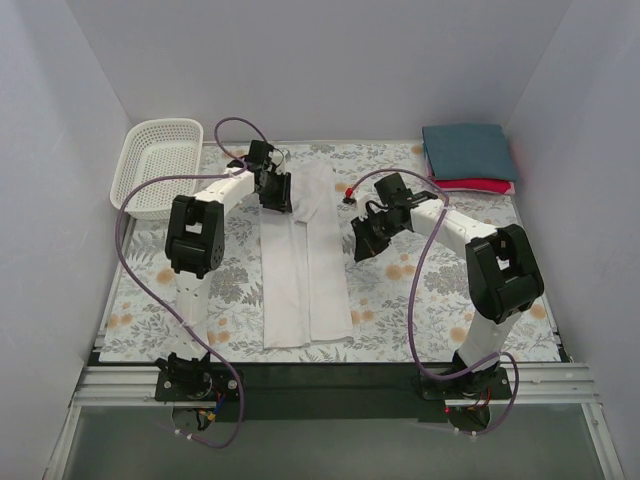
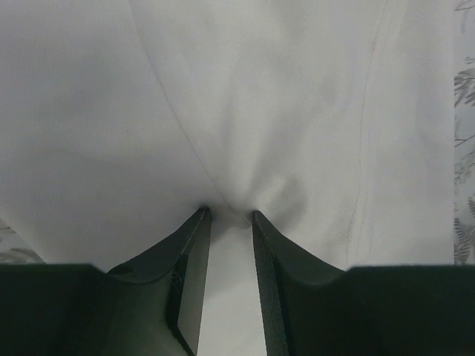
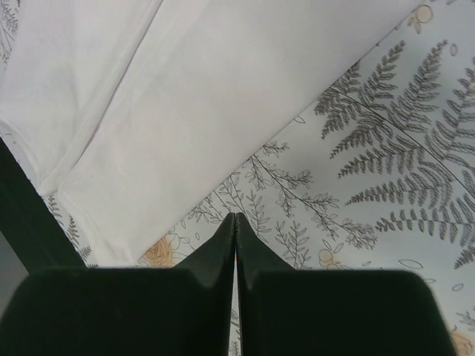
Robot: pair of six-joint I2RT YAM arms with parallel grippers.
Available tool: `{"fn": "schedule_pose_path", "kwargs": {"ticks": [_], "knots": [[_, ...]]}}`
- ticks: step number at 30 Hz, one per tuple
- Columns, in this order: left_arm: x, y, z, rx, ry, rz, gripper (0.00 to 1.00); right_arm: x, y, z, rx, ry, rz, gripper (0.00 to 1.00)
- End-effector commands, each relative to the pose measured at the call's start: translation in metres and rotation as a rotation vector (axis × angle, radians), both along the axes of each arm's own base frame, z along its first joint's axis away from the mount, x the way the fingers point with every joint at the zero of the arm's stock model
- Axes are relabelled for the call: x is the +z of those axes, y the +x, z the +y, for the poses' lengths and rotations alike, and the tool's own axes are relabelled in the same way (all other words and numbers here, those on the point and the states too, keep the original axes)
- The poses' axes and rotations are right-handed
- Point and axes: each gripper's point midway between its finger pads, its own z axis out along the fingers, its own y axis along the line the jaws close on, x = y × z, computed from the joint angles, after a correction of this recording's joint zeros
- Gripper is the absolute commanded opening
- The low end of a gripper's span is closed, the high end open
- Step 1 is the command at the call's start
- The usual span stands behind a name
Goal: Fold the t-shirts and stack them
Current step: Fold the tshirt
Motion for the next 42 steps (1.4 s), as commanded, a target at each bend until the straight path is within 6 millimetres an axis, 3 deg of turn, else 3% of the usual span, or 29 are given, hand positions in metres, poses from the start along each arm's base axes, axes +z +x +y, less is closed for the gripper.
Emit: {"fn": "schedule_pose_path", "kwargs": {"ticks": [1, 7, 12, 14, 15, 16, 18, 19, 20, 21, 22, 23, 24, 25, 26, 28, 29, 32, 36, 40, 42], "knots": [[-0.021, -0.017, -0.040, -0.034, -0.067, 0.094, 0.29, 0.014, 0.003, -0.017, -0.029, -0.008, -0.033, 0.05], [-0.006, 0.002, -0.080, -0.044, -0.151, 0.090, 0.29, 0.021, 0.014, -0.031, -0.060, -0.031, -0.077, 0.06], [0.045, 0.026, -0.083, -0.052, -0.180, -0.033, 0.32, 0.025, 0.035, -0.028, -0.085, -0.043, -0.108, 0.08], [0.082, 0.027, -0.078, -0.071, -0.206, -0.094, 0.34, 0.027, 0.048, -0.022, -0.102, -0.036, -0.114, 0.09], [0.086, 0.020, -0.073, -0.097, -0.205, -0.098, 0.38, 0.028, 0.054, -0.019, -0.107, -0.029, -0.122, 0.10], [0.118, 0.017, -0.070, -0.114, -0.227, -0.158, 0.40, 0.022, 0.058, -0.017, -0.120, -0.033, -0.103, 0.10], [0.133, 0.003, -0.063, -0.159, -0.254, -0.184, 0.44, 0.029, 0.073, -0.009, -0.134, -0.016, -0.120, 0.11], [0.126, -0.012, -0.057, -0.171, -0.252, -0.163, 0.48, 0.023, 0.079, -0.006, -0.136, -0.014, -0.102, 0.11], [0.144, -0.021, -0.052, -0.186, -0.258, -0.197, 0.48, 0.028, 0.087, 0.000, -0.145, 0.002, -0.109, 0.11], [0.146, -0.029, -0.049, -0.196, -0.256, -0.196, 0.48, 0.028, 0.092, 0.003, -0.147, 0.008, -0.104, 0.11], [0.129, -0.047, -0.044, -0.214, -0.240, -0.151, 0.49, 0.018, 0.093, 0.007, -0.144, 0.007, -0.076, 0.11], [0.140, -0.057, -0.040, -0.225, -0.246, -0.168, 0.48, 0.014, 0.096, 0.009, -0.152, 0.009, -0.065, 0.12], [0.136, -0.068, -0.038, -0.240, -0.258, -0.149, 0.48, 0.017, 0.102, 0.013, -0.152, 0.018, -0.070, 0.12], [0.132, -0.076, -0.036, -0.251, -0.261, -0.142, 0.49, 0.005, 0.104, 0.015, -0.152, 0.013, -0.045, 0.12], [0.116, -0.094, -0.031, -0.254, -0.259, -0.095, 0.48, 0.001, 0.106, 0.017, -0.153, 0.012, -0.037, 0.11], [0.118, -0.108, -0.028, -0.263, -0.259, -0.102, 0.48, -0.013, 0.112, 0.018, -0.164, -0.003, -0.016, 0.11], [0.104, -0.121, -0.023, -0.270, -0.245, -0.071, 0.47, -0.017, 0.114, 0.018, -0.168, -0.011, -0.009, 0.11], [0.096, -0.141, -0.015, -0.280, -0.227, -0.061, 0.45, -0.032, 0.124, 0.017, -0.181, -0.043, -0.012, 0.10], [0.095, -0.155, -0.006, -0.274, -0.199, -0.073, 0.45, -0.058, 0.141, 0.010, -0.217, -0.109, -0.022, 0.08], [0.090, -0.157, 0.004, -0.247, -0.169, -0.075, 0.46, -0.077, 0.166, -0.007, -0.304, -0.150, -0.014, 0.08], [0.084, -0.154, 0.012, -0.230, -0.172, -0.057, 0.46, -0.078, 0.179, -0.010, -0.324, -0.146, -0.026, 0.08]]}}
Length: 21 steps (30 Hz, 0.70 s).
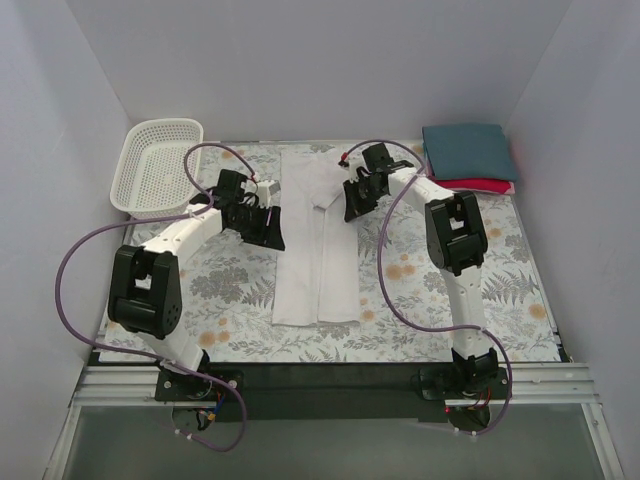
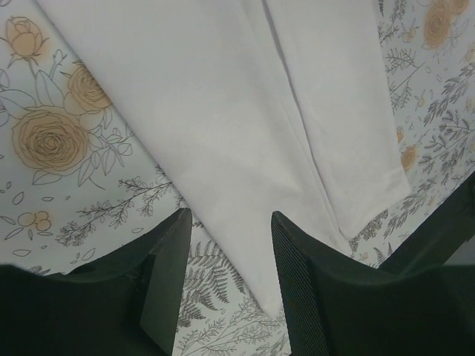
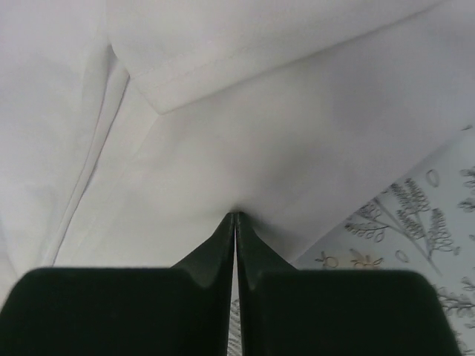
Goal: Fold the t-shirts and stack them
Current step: Fold the tshirt
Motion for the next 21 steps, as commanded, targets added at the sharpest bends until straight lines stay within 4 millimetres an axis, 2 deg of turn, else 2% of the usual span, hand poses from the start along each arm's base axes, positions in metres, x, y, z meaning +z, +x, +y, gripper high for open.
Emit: {"fn": "schedule_pose_path", "kwargs": {"ticks": [1, 2, 5, 6, 7, 8, 9, 10, 11, 12, 13, 14, 15, 16, 17, 18, 20, 21], "knots": [[0.015, 0.011, 0.014, 0.015, -0.002, -0.073, 0.46, -0.027, 0.028, -0.025, -0.087, -0.076, -0.015, 0.08], [0.012, 0.015, 0.020, 0.028, -0.003, -0.063, 0.47, -0.023, 0.032, -0.024, -0.085, -0.064, -0.022, 0.08], [0.021, 0.019, 0.022, 0.006, -0.041, -0.084, 0.50, -0.007, 0.025, -0.013, -0.048, 0.007, -0.014, 0.15], [0.026, 0.019, 0.020, -0.008, -0.058, -0.092, 0.51, 0.015, 0.024, -0.008, -0.021, 0.050, -0.041, 0.28], [0.033, 0.020, 0.019, -0.033, -0.062, -0.119, 0.52, 0.034, 0.011, 0.004, 0.040, 0.144, -0.025, 0.37], [0.037, 0.018, 0.018, -0.049, -0.069, -0.127, 0.53, 0.053, 0.004, 0.009, 0.076, 0.189, -0.040, 0.46], [0.047, 0.015, 0.017, -0.069, -0.084, -0.152, 0.53, 0.092, -0.008, 0.013, 0.142, 0.257, -0.101, 0.63], [0.051, 0.011, 0.017, -0.081, -0.087, -0.163, 0.53, 0.113, -0.012, 0.013, 0.165, 0.273, -0.145, 0.66], [0.050, 0.003, 0.018, -0.123, -0.081, -0.186, 0.53, 0.133, -0.016, 0.012, 0.185, 0.280, -0.198, 0.66], [0.064, -0.007, 0.019, -0.159, -0.084, -0.251, 0.53, 0.170, -0.021, 0.005, 0.204, 0.268, -0.311, 0.66], [0.069, -0.014, 0.019, -0.190, -0.088, -0.292, 0.53, 0.186, -0.024, 0.001, 0.215, 0.255, -0.369, 0.66], [0.062, -0.027, 0.023, -0.239, -0.071, -0.334, 0.55, 0.200, -0.031, -0.004, 0.227, 0.237, -0.410, 0.68], [0.080, -0.033, 0.024, -0.268, -0.069, -0.433, 0.57, 0.224, -0.041, -0.015, 0.255, 0.198, -0.503, 0.73], [0.099, -0.060, 0.027, -0.405, -0.040, -0.632, 0.75, 0.247, -0.069, -0.043, 0.317, 0.099, -0.686, 0.85], [0.109, -0.062, 0.028, -0.398, -0.039, -0.680, 0.87, 0.261, -0.078, -0.051, 0.338, 0.070, -0.765, 0.94], [0.112, -0.062, 0.028, -0.389, -0.038, -0.700, 0.88, 0.254, -0.090, -0.061, 0.341, 0.041, -0.768, 0.98], [0.112, -0.084, 0.021, -0.541, -0.062, -0.761, 0.89, 0.234, -0.129, -0.067, 0.537, 0.011, -0.815, 0.97], [0.103, -0.094, 0.016, -0.583, -0.074, -0.748, 0.86, 0.202, -0.149, -0.065, 0.641, -0.014, -0.796, 0.95]]}}
